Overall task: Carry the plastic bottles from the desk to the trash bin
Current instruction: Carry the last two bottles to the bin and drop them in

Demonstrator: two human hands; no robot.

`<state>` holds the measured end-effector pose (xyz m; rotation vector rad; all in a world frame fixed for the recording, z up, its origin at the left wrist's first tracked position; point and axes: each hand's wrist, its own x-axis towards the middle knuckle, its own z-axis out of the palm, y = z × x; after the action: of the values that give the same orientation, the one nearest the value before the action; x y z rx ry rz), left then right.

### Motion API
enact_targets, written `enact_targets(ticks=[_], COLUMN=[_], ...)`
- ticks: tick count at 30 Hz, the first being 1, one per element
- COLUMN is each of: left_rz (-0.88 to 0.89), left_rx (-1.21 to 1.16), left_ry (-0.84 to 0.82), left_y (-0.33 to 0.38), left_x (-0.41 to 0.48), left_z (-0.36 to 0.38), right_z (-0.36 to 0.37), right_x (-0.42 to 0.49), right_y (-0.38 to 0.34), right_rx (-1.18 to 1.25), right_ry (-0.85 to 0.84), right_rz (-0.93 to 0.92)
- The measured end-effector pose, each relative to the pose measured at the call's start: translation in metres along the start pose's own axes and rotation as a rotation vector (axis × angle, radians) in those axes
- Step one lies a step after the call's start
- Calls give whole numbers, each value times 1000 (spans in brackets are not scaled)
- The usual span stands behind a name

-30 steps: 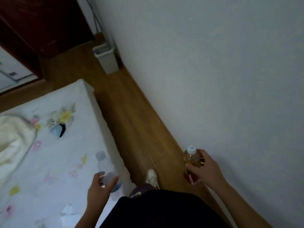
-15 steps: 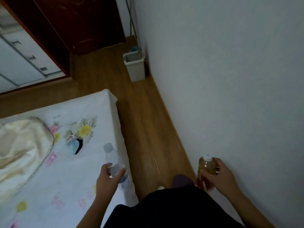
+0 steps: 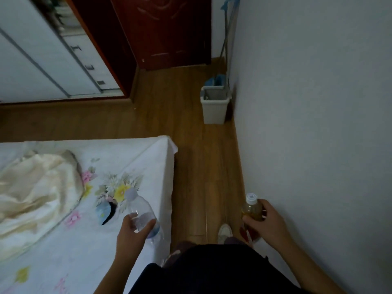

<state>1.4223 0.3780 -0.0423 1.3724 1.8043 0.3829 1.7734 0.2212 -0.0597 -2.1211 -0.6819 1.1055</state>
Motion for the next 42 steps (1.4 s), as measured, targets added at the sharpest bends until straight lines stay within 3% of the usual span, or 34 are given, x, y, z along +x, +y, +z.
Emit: enact_targets(ticks=[8, 15, 27, 34, 38, 42], left_rz=[-229, -288, 82, 54, -43, 4], left_rx=[-111, -105, 50, 60, 70, 80], left_ry=[169, 198, -112, -91, -68, 4], left_y=[16, 77, 319, 388, 410, 452], left_x=[70, 205, 458, 584, 638, 688], left_z=[-13, 0, 21, 33, 23, 17], right_z=[7, 15, -14, -12, -6, -2], right_x=[160, 279, 430, 573, 657, 729], right_y=[-150, -215, -303, -377, -447, -524], right_rx=[-106, -143, 67, 11, -15, -52], right_ry=[-179, -151, 140, 79, 3, -111], right_rz=[-186, -113, 75, 47, -28, -110])
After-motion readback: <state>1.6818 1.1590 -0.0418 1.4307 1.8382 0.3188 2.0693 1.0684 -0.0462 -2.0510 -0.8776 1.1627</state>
